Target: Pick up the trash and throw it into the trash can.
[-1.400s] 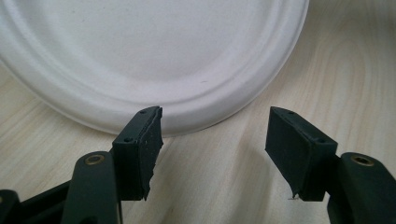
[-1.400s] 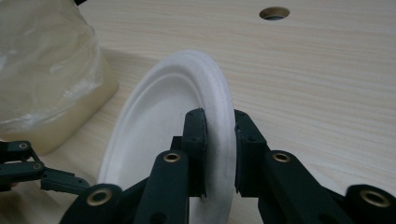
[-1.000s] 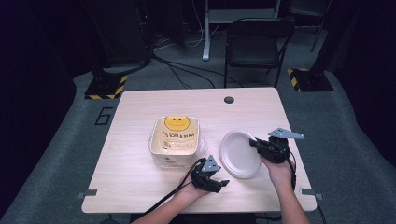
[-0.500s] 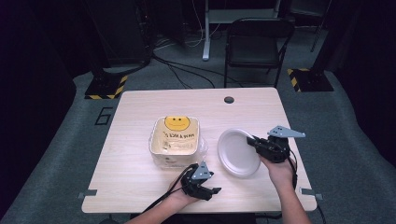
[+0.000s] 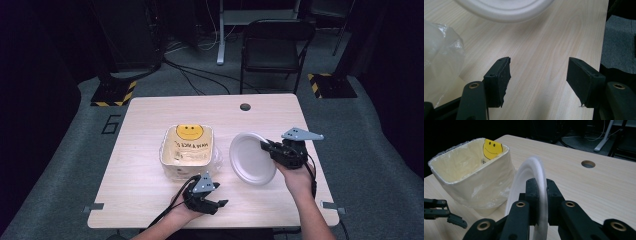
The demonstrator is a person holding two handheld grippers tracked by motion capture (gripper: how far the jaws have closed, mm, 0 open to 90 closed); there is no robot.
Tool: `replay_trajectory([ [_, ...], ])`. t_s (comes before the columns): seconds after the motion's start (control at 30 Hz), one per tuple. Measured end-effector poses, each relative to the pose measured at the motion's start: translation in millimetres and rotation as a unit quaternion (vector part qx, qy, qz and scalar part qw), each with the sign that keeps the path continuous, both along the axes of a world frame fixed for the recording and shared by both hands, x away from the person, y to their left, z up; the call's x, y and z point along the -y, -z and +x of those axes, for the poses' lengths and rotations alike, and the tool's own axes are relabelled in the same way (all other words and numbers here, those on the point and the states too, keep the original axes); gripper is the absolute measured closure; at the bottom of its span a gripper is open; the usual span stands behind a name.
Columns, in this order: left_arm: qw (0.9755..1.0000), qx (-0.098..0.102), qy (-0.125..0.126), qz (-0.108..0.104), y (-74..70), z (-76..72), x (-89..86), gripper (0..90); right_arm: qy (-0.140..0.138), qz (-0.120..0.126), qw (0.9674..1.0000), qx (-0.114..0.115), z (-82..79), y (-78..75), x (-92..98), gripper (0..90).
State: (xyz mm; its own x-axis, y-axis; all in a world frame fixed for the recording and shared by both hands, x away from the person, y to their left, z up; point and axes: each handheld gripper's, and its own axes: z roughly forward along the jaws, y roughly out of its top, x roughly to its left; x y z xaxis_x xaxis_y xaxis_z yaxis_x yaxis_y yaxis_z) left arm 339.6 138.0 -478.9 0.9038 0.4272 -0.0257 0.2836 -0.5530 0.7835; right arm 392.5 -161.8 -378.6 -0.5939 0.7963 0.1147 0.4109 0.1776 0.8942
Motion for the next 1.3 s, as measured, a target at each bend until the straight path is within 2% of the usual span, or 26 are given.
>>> replay_trajectory([
  [0.17,1.0000,-0.002,-0.001,-0.005,1.3,-0.8,-4.4,34.8,-0.005,-0.009,0.9999,0.012,0.6,-21.7,-6.4,82.6],
  [0.2,1.0000,-0.002,-0.001,-0.005,1.3,-0.8,-4.4,34.8,-0.005,-0.009,0.9999,0.012,0.6,-21.7,-6.4,82.6],
  [0.23,1.0000,-0.005,-0.001,-0.003,2.1,-1.3,-5.0,34.7,-0.006,-0.013,0.9998,0.016,1.3,-29.2,-9.4,82.6],
  [0.63,0.9999,-0.005,0.010,0.003,6.1,-6.4,-2.0,34.7,-0.020,-0.027,0.9988,0.036,2.0,-62.1,-29.2,82.6],
  [0.7,0.9999,-0.003,0.012,-0.001,7.2,-7.3,-1.2,34.7,-0.026,-0.029,0.9983,0.044,1.5,-72.3,-36.0,82.6],
  [0.8,0.9999,0.004,0.013,0.008,7.6,-7.5,-1.9,34.7,-0.028,-0.027,0.9979,0.051,2.0,-80.4,-41.8,82.6],
  [1.0,0.9999,0.006,0.008,0.007,7.8,-7.3,-5.1,34.7,-0.038,-0.028,0.9972,0.059,5.8,-90.9,-53.2,82.6],
  [1.1,0.9999,0.010,0.004,0.007,8.1,-6.6,-7.4,34.7,-0.047,-0.029,0.9967,0.059,9.8,-97.0,-65.2,82.6],
  [1.3,1.0000,0.004,-0.002,0.003,10.1,-7.8,-8.3,34.7,-0.057,-0.037,0.9951,0.071,11.2,-106.2,-78.7,82.6],
])
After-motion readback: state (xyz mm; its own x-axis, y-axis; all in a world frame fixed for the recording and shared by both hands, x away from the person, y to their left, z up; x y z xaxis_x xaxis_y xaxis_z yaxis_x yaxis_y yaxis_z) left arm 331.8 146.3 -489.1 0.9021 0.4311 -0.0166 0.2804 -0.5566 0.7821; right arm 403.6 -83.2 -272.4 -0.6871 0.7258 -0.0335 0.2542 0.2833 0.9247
